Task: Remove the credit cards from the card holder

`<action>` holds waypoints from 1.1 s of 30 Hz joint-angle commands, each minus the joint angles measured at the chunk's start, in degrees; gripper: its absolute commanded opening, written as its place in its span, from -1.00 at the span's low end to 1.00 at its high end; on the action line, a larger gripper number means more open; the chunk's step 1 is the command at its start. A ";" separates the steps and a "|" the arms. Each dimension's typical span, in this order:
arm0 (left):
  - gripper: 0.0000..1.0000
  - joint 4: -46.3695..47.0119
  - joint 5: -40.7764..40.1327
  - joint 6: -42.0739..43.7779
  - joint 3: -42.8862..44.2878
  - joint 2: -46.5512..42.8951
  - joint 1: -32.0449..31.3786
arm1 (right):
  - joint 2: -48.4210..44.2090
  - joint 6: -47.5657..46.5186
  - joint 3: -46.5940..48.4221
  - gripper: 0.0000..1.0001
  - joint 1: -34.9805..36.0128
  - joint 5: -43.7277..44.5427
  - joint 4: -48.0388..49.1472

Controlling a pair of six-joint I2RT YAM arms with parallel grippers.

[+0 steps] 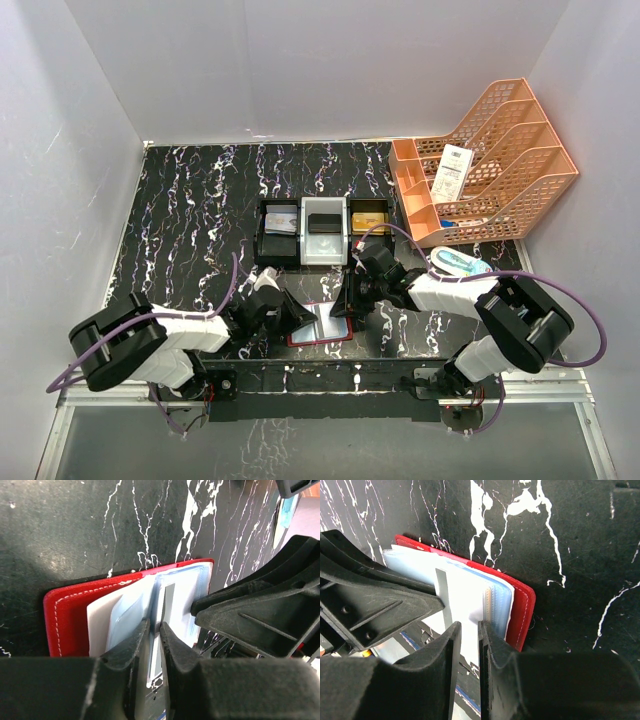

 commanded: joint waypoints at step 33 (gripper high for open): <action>-0.92 15.82 0.14 -3.80 -2.18 10.47 0.03 | 3.29 -1.60 -2.15 -0.61 0.53 2.12 -3.65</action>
